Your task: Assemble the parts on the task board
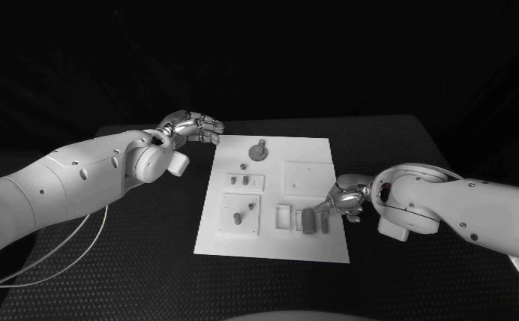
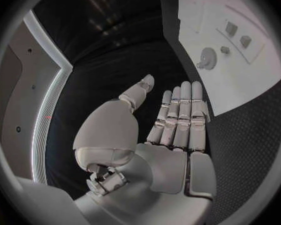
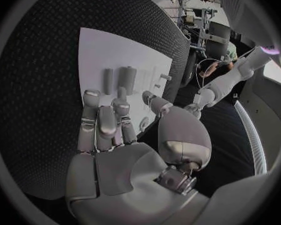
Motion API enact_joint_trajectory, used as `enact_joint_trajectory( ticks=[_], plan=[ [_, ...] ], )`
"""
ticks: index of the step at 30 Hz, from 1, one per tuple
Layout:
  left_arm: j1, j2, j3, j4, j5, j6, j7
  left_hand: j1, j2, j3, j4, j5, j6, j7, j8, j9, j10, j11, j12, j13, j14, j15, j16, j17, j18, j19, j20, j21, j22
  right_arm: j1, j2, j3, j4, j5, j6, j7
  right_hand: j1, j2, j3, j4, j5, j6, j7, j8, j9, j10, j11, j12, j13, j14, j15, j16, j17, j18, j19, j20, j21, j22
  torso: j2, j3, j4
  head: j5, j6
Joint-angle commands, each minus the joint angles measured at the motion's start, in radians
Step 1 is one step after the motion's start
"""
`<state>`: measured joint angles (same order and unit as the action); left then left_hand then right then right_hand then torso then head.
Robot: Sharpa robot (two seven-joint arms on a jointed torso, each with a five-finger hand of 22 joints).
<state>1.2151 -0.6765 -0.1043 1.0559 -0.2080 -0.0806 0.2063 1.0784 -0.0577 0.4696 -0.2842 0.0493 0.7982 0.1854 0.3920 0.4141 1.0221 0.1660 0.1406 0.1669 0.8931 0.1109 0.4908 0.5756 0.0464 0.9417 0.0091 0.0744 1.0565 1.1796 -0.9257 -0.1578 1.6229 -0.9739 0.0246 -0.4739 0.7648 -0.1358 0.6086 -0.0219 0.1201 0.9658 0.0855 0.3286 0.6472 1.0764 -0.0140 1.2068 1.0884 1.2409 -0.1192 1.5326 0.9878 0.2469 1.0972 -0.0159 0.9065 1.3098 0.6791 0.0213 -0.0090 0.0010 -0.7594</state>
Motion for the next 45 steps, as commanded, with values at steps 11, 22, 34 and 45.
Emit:
enact_joint_trajectory(
  ticks=[11,22,34,45],
  plan=[
    [0.000,-0.002,0.000,0.010,0.009,0.020,0.006,-0.019,-0.002,0.000,0.005,0.005,0.006,0.003,0.004,-0.003,0.007,0.000,0.005,-0.003,0.001,0.006,-0.009,0.003,0.011,0.000,0.007,-0.004,-0.001,-0.033,0.059,-0.013,-0.038,-0.004,-0.016,-0.037,-0.033,-0.022,0.014,0.007,-0.003,0.004,0.016,-0.026,-0.016,0.004,0.004,0.010,0.002,0.001,0.005,0.000,-0.015,0.015,-0.005,-0.006,0.007,0.017,0.000,-0.0020,0.0023,-0.004,-0.016],
    [0.000,-0.005,0.000,0.011,0.009,0.021,0.005,-0.022,-0.001,-0.001,0.006,0.005,0.005,0.003,0.003,-0.004,0.006,0.000,0.005,-0.004,0.001,0.006,-0.010,0.004,0.011,-0.001,0.007,-0.004,-0.001,-0.044,0.086,-0.013,-0.074,-0.027,-0.026,-0.036,-0.037,-0.040,0.025,0.008,-0.003,-0.002,0.020,-0.037,-0.022,0.000,0.008,0.011,0.001,-0.006,0.009,-0.001,-0.023,0.015,-0.007,-0.005,0.007,0.017,0.000,-0.0026,0.0013,0.000,-0.021],
    [0.000,-0.006,0.000,0.012,0.009,0.023,0.004,-0.024,-0.001,-0.001,0.006,0.005,0.005,0.003,0.003,-0.004,0.006,0.000,0.005,-0.005,0.000,0.006,-0.011,0.005,0.011,-0.001,0.007,-0.004,-0.001,-0.063,0.117,-0.016,-0.102,-0.043,-0.020,-0.036,-0.036,-0.058,0.035,0.008,-0.003,-0.008,0.024,-0.046,-0.028,-0.008,0.013,0.010,-0.001,-0.019,0.013,-0.003,-0.038,0.015,-0.011,-0.003,0.007,0.017,0.000,-0.0031,0.0010,0.002,-0.024],
    [0.000,-0.009,0.000,0.014,0.009,0.025,0.003,-0.025,-0.001,-0.001,0.006,0.005,0.004,0.003,0.003,-0.005,0.006,0.000,0.005,-0.005,0.000,0.006,-0.012,0.005,0.011,-0.002,0.008,-0.004,-0.001,-0.075,0.136,-0.016,-0.117,-0.047,-0.013,-0.033,-0.028,-0.050,0.040,-0.002,-0.004,-0.004,0.025,-0.047,-0.029,-0.011,0.014,0.012,-0.001,-0.021,0.014,-0.003,-0.038,0.015,-0.013,-0.002,0.009,0.018,0.000,-0.0028,0.0002,0.004,-0.029]
  ],
)
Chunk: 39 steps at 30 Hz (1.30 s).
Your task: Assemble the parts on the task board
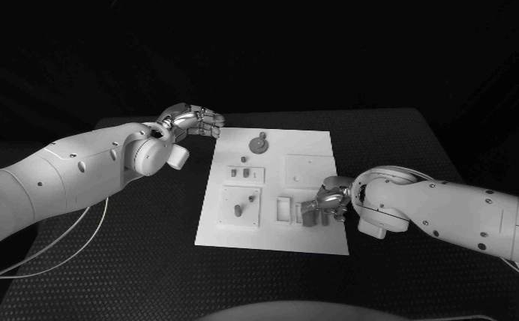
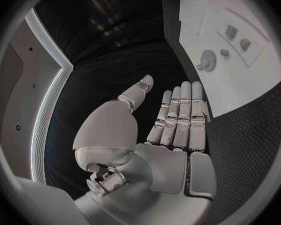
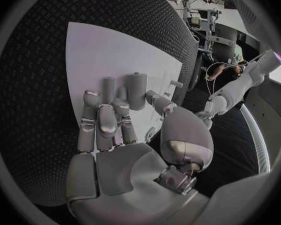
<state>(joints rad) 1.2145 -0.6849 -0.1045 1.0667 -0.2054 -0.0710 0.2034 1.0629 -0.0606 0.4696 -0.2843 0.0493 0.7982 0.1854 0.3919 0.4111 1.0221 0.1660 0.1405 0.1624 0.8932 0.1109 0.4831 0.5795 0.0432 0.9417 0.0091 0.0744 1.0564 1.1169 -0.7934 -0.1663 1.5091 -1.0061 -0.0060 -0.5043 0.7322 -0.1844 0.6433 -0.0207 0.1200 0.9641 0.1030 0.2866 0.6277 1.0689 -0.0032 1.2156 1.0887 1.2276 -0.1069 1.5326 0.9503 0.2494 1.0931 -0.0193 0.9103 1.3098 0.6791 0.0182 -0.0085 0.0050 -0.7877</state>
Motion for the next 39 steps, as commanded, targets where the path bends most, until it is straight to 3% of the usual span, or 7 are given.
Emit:
enact_joint_trajectory(
  ticks=[1,7,14,18,29,39],
  plan=[
    [0.001,-0.001,0.001,0.003,0.006,0.015,0.005,-0.010,0.002,-0.001,0.007,0.005,0.004,0.003,0.003,-0.002,0.006,0.000,0.005,-0.001,0.000,0.006,-0.004,0.002,0.015,-0.002,0.008,-0.004,-0.001,-0.012,0.004,-0.008,-0.003,-0.015,0.018,-0.002,0.005,-0.001,0.004,-0.005,-0.004,-0.003,0.008,-0.005,-0.010,-0.004,0.003,0.003,-0.001,-0.008,0.002,-0.002,0.000,0.012,-0.009,0.001,0.005,0.018,0.000,0.0000,-0.0005,0.001,0.000],
    [0.001,-0.002,0.001,0.003,0.006,0.015,0.005,-0.011,0.002,-0.001,0.007,0.005,0.004,0.003,0.003,-0.002,0.006,0.000,0.005,-0.001,0.000,0.006,-0.004,0.002,0.015,-0.002,0.008,-0.004,0.000,-0.012,0.002,-0.008,-0.003,-0.015,0.001,-0.001,0.009,0.013,0.001,-0.019,-0.005,0.004,0.007,-0.004,-0.010,-0.004,0.002,0.005,-0.001,-0.008,0.002,-0.001,0.001,0.012,-0.011,0.003,0.007,0.018,0.000,-0.0003,-0.0005,0.002,-0.001],
    [0.001,-0.002,0.001,0.003,0.006,0.014,0.005,-0.012,0.003,-0.001,0.007,0.005,0.004,0.003,0.003,-0.002,0.006,0.000,0.005,-0.001,0.000,0.006,-0.005,0.002,0.015,-0.002,0.008,-0.004,0.000,-0.012,-0.004,-0.008,0.005,0.004,-0.020,-0.001,-0.003,0.065,-0.013,-0.056,-0.004,0.028,0.000,0.001,-0.009,0.004,-0.004,0.012,-0.006,0.007,-0.004,0.004,0.019,0.012,-0.009,0.003,0.016,0.019,0.000,0.0008,-0.0007,0.003,-0.001],
    [0.001,-0.003,0.001,0.002,0.006,0.015,0.005,-0.012,0.003,-0.001,0.007,0.005,0.004,0.003,0.003,-0.002,0.006,0.000,0.006,-0.002,0.000,0.006,-0.005,0.002,0.015,-0.002,0.008,-0.004,0.000,-0.011,-0.017,-0.008,0.024,0.023,-0.029,0.002,-0.009,0.083,-0.014,-0.075,-0.004,0.037,-0.003,0.003,-0.010,0.009,-0.007,0.013,-0.008,0.013,-0.006,0.006,0.022,0.012,-0.007,0.002,0.019,0.018,0.000,0.0001,-0.0007,0.003,-0.001],
    [0.001,-0.001,0.001,0.001,0.006,0.015,0.004,-0.013,0.004,0.000,0.007,0.005,0.004,0.003,0.004,-0.003,0.007,0.000,0.006,-0.002,0.000,0.006,-0.006,0.003,0.015,-0.002,0.008,-0.004,0.000,0.042,-0.031,-0.006,0.062,0.057,-0.048,-0.010,-0.020,0.096,-0.014,-0.091,-0.003,0.048,-0.007,0.004,-0.010,0.015,-0.011,0.015,-0.012,0.021,-0.010,0.007,0.029,0.012,-0.004,0.000,0.023,0.017,0.000,-0.0007,0.0001,0.002,0.001],
    [0.001,0.000,0.000,0.000,0.007,0.014,0.003,-0.014,0.004,0.000,0.007,0.005,0.005,0.003,0.004,-0.003,0.007,0.000,0.006,-0.003,0.000,0.006,-0.007,0.004,0.015,-0.003,0.008,-0.004,0.000,0.048,-0.008,-0.006,0.062,0.076,-0.052,-0.008,-0.027,0.091,-0.015,-0.098,-0.003,0.051,-0.009,0.004,-0.011,0.017,-0.012,0.015,-0.013,0.022,-0.011,0.007,0.028,0.012,-0.002,-0.001,0.024,0.017,0.001,0.0006,-0.0002,0.008,-0.001]
  ],
)
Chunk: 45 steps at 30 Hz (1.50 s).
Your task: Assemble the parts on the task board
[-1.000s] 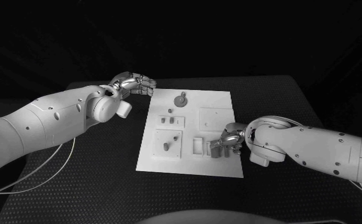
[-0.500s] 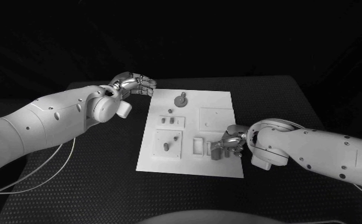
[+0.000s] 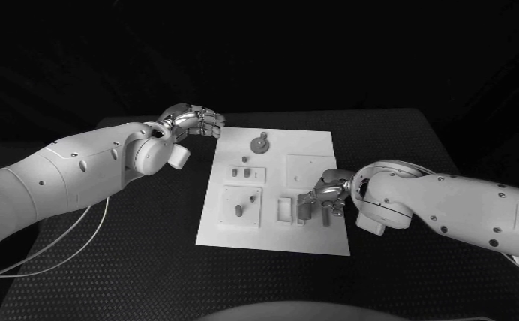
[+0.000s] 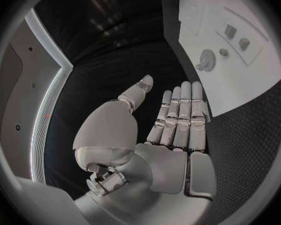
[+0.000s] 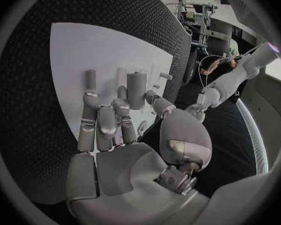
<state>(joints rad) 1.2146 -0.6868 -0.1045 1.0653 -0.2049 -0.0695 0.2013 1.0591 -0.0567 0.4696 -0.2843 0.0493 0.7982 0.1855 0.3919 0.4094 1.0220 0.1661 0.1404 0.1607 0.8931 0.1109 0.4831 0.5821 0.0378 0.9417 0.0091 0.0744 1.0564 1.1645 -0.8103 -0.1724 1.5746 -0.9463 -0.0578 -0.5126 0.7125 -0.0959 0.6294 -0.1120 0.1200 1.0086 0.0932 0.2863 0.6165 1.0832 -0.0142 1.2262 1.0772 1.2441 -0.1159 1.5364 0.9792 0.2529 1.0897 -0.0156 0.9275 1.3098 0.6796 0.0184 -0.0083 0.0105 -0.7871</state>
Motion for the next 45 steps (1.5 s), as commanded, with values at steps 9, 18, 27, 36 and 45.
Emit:
enact_joint_trajectory(
  ticks=[9,18,27,36,45],
  plan=[
    [0.001,0.005,0.000,0.001,0.006,0.015,0.005,-0.010,0.000,0.000,0.007,0.005,0.005,0.003,0.004,-0.002,0.007,0.000,0.007,-0.002,0.000,0.006,-0.007,0.002,0.021,-0.003,0.008,-0.004,0.000,0.000,0.077,-0.001,-0.060,0.040,0.026,0.003,-0.012,0.001,0.000,-0.007,-0.003,0.006,0.001,0.003,-0.001,0.002,-0.001,0.003,-0.002,0.001,-0.003,0.002,-0.009,0.009,0.000,-0.005,0.006,0.017,0.000,0.0001,0.0003,0.003,0.000],
    [0.001,0.006,0.000,-0.001,0.006,0.018,0.005,-0.011,0.000,0.001,0.007,0.005,0.005,0.003,0.004,-0.002,0.007,0.000,0.007,-0.002,0.000,0.006,-0.008,0.003,0.021,-0.003,0.008,-0.004,0.000,-0.005,0.107,-0.001,-0.076,0.046,0.034,0.011,-0.015,0.001,0.002,-0.009,-0.003,0.005,0.002,0.001,-0.002,0.000,-0.001,0.002,-0.003,-0.002,-0.002,0.001,-0.012,0.009,-0.001,-0.005,0.006,0.016,0.000,0.0001,0.0001,0.007,-0.002],
    [0.001,0.005,0.000,0.000,0.006,0.019,0.003,-0.012,0.000,0.001,0.007,0.005,0.005,0.003,0.005,-0.002,0.007,0.000,0.007,-0.003,0.000,0.006,-0.009,0.004,0.021,-0.003,0.008,-0.004,0.000,-0.008,0.114,-0.001,-0.086,0.044,0.053,0.010,-0.016,0.000,0.003,-0.012,-0.003,0.004,0.002,-0.001,-0.003,-0.001,-0.001,0.002,-0.003,-0.005,-0.002,0.000,-0.017,0.009,-0.002,-0.005,0.006,0.016,0.000,-0.0002,-0.0004,0.010,-0.004],
    [0.001,0.004,0.000,0.001,0.006,0.020,0.002,-0.013,0.000,0.001,0.007,0.005,0.005,0.003,0.005,-0.003,0.007,0.000,0.007,-0.003,0.000,0.007,-0.009,0.004,0.021,-0.004,0.008,-0.004,0.000,-0.011,0.122,-0.002,-0.098,0.036,0.052,0.015,-0.033,-0.012,0.006,-0.006,-0.003,0.001,0.004,-0.005,-0.005,-0.007,0.001,0.000,-0.004,-0.014,-0.001,-0.002,-0.024,0.009,-0.005,-0.003,0.004,0.016,0.000,-0.0001,-0.0006,0.011,-0.005],
    [0.001,0.004,0.000,0.001,0.006,0.020,0.001,-0.013,0.000,0.001,0.007,0.005,0.004,0.003,0.005,-0.003,0.007,0.000,0.007,-0.004,0.000,0.007,-0.010,0.005,0.021,-0.004,0.008,-0.004,0.000,-0.014,0.129,-0.002,-0.104,0.028,0.050,0.015,-0.040,-0.027,0.013,0.001,-0.003,-0.001,0.005,-0.008,-0.007,-0.010,0.002,0.000,-0.004,-0.021,0.000,-0.003,-0.032,0.009,-0.006,-0.002,0.003,0.016,0.001,-0.0001,-0.0007,0.011,-0.006]
  ],
)
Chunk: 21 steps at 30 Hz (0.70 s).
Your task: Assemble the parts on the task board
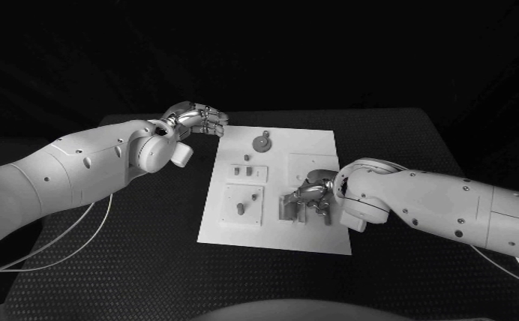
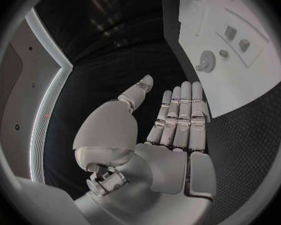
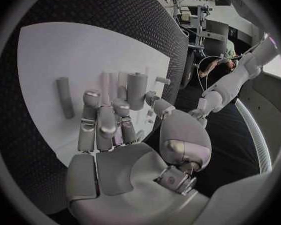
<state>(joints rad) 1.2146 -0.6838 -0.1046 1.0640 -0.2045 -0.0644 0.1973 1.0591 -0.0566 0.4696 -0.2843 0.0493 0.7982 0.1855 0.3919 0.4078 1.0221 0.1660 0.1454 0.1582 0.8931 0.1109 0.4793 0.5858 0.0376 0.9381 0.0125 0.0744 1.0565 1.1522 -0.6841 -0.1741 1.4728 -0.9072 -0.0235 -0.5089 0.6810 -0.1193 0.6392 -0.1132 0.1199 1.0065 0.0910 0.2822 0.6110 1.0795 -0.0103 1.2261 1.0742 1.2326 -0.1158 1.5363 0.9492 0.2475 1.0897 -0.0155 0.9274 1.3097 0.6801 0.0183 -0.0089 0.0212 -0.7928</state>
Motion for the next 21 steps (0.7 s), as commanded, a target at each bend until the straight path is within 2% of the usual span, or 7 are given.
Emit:
enact_joint_trajectory(
  ticks=[1,11,13,18,21],
  plan=[
    [0.001,0.001,0.001,0.003,0.006,0.015,0.005,-0.013,0.000,0.001,0.007,0.005,0.004,0.003,0.005,-0.001,0.007,0.000,0.002,-0.001,0.000,0.007,-0.006,0.001,0.021,0.000,0.005,-0.004,0.000,-0.002,0.004,-0.001,-0.004,-0.011,0.016,0.012,-0.009,-0.006,0.004,0.003,-0.003,0.001,0.008,-0.005,-0.001,-0.007,-0.001,0.000,-0.002,-0.011,0.000,-0.003,-0.004,0.014,-0.007,-0.002,0.003,0.016,0.000,0.0000,-0.0001,0.000,-0.001],
    [0.001,0.000,0.001,0.004,0.006,0.015,0.005,-0.014,0.000,0.002,0.007,0.005,0.004,0.003,0.005,-0.002,0.007,0.000,0.002,-0.002,0.000,0.007,-0.007,0.002,0.021,0.000,0.005,-0.004,0.000,-0.003,0.008,-0.001,-0.010,-0.015,0.011,0.014,-0.015,-0.028,0.014,0.015,-0.003,-0.006,0.010,-0.010,-0.003,-0.014,0.001,-0.003,-0.003,-0.024,0.002,-0.006,-0.020,0.014,-0.009,-0.001,0.001,0.015,0.000,0.0001,-0.0004,0.001,-0.001],
    [0.001,0.000,0.001,0.004,0.006,0.015,0.004,-0.014,0.000,0.002,0.007,0.005,0.004,0.003,0.005,-0.002,0.007,0.000,0.002,-0.002,0.000,0.007,-0.007,0.002,0.021,0.000,0.005,-0.004,0.000,-0.003,0.009,-0.001,-0.010,-0.015,0.016,0.016,-0.017,-0.045,0.021,0.026,-0.003,-0.010,0.012,-0.013,-0.004,-0.017,0.003,-0.004,-0.004,-0.029,0.004,-0.008,-0.025,0.014,-0.010,-0.001,-0.001,0.015,0.000,0.0001,-0.0004,0.001,-0.001],
    [0.001,-0.001,0.001,0.004,0.006,0.014,0.004,-0.015,0.000,0.002,0.007,0.005,0.004,0.003,0.005,-0.002,0.007,0.000,0.003,-0.002,0.000,0.007,-0.007,0.002,0.021,0.000,0.005,-0.004,0.000,-0.003,0.009,-0.001,-0.010,-0.015,0.019,0.020,-0.012,-0.109,0.051,0.075,-0.003,-0.022,0.016,-0.019,-0.005,-0.026,0.008,-0.007,-0.009,-0.048,0.008,-0.011,-0.045,0.014,-0.012,0.001,-0.003,0.015,0.000,0.0003,-0.0001,0.001,0.000],
    [0.001,-0.001,0.001,0.004,0.006,0.014,0.005,-0.015,0.000,0.002,0.007,0.005,0.004,0.003,0.005,-0.002,0.007,0.000,0.003,-0.002,0.000,0.007,-0.008,0.002,0.021,0.000,0.005,-0.004,0.000,-0.003,0.009,-0.001,-0.011,-0.015,0.014,0.021,-0.009,-0.126,0.056,0.088,-0.004,-0.025,0.018,-0.020,-0.004,-0.028,0.008,-0.007,-0.010,-0.052,0.009,-0.011,-0.049,0.014,-0.013,0.002,-0.003,0.015,0.000,0.0003,-0.0003,0.001,0.000]
  ],
)
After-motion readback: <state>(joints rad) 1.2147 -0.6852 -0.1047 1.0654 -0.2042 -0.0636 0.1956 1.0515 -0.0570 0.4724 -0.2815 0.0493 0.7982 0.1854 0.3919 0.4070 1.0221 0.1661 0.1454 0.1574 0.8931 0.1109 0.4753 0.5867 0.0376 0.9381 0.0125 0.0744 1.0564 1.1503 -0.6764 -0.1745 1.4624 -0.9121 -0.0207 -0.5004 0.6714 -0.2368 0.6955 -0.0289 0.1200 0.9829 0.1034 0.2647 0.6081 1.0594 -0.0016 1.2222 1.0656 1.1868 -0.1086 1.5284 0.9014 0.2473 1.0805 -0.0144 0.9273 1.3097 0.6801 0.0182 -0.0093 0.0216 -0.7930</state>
